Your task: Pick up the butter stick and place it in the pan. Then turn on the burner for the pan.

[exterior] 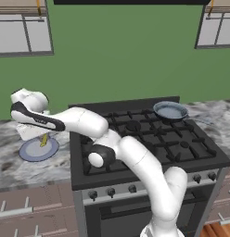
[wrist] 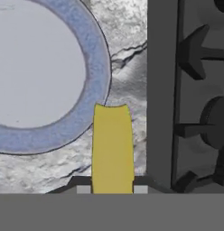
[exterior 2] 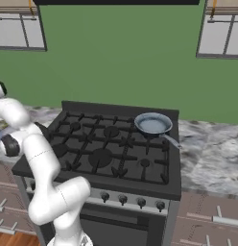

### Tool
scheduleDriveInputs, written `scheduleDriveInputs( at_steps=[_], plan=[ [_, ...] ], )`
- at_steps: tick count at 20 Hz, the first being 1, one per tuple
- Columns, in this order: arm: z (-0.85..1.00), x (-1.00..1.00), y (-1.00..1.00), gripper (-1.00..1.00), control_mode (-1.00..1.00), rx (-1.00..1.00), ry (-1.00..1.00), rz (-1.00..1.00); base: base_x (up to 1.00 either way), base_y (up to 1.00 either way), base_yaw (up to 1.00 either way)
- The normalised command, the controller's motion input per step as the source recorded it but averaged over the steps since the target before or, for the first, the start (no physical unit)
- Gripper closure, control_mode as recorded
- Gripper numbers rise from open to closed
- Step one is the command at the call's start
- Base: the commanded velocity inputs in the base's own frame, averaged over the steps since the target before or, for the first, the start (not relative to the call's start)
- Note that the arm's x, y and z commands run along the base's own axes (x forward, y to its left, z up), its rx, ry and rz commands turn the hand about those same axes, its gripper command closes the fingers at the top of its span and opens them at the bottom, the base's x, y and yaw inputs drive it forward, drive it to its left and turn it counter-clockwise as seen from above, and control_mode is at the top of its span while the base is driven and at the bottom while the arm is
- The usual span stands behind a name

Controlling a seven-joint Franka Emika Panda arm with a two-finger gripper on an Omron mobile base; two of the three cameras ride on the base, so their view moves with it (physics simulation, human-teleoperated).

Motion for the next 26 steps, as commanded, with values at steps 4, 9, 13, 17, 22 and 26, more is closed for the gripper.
scheduleDriveInputs(
  at_steps=[4, 9, 13, 17, 22, 26],
  plan=[
    [0.0, -1.0, -1.0, 1.0, -1.0, 0.08, -0.14, -0.03, 0.0, 0.0, 0.0],
    [0.0, -1.0, -1.0, 1.0, -1.0, 0.09, -0.08, -0.04, 0.0, 0.0, 0.0],
    [-0.02, -1.0, -1.0, 1.0, -1.0, 0.1, -0.08, -0.05, 0.0, 0.0, 0.0],
    [0.0, -1.0, -1.0, 1.0, -1.0, 0.09, -0.1, -0.04, 0.0, 0.0, 0.0],
    [0.04, -1.0, -1.0, 1.0, -1.0, 0.1, -0.11, -0.02, 0.0, 0.0, 0.0],
    [0.38, -0.96, -1.0, 1.0, -1.0, 0.08, -0.13, 0.0, 0.0, 0.0, 0.0]
  ],
)
